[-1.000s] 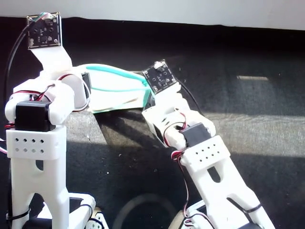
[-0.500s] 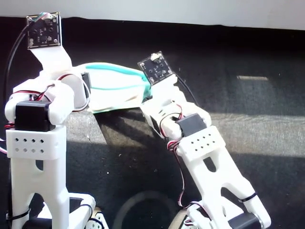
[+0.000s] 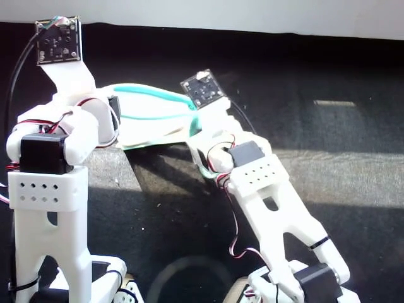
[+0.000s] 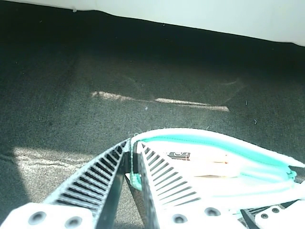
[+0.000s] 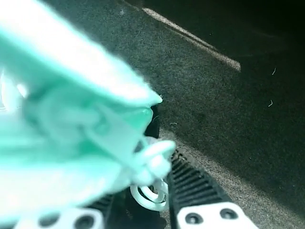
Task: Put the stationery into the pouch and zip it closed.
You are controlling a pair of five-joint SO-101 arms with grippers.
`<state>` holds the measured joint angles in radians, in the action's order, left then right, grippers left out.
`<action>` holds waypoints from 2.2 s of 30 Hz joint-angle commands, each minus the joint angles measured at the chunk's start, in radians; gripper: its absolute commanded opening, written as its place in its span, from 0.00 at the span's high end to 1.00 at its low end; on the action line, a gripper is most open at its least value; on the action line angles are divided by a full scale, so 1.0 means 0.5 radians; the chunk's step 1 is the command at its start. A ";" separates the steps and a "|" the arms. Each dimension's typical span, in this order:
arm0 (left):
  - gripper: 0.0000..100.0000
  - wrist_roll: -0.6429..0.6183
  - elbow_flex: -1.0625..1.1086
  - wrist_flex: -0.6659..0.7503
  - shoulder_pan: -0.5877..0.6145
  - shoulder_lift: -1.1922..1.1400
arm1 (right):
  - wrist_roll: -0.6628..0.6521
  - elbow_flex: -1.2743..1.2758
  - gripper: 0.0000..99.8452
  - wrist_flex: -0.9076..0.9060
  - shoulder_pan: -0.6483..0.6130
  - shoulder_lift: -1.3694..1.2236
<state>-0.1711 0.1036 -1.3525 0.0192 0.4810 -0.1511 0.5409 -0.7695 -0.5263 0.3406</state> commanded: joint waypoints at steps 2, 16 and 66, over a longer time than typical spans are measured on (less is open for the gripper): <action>0.99 0.012 0.011 -0.031 -0.026 -0.023 | 0.018 -0.097 1.00 -0.011 0.130 0.017; 0.99 0.012 0.011 -0.018 -0.038 -0.029 | 0.003 -0.094 1.00 -0.311 0.115 0.760; 0.99 0.015 0.097 -0.018 -0.103 -0.032 | -0.138 -0.278 0.88 -0.253 -0.222 0.551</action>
<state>-0.1711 0.1250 -1.3525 0.0008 0.4810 -0.2386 0.4503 -0.9214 -0.6414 0.6183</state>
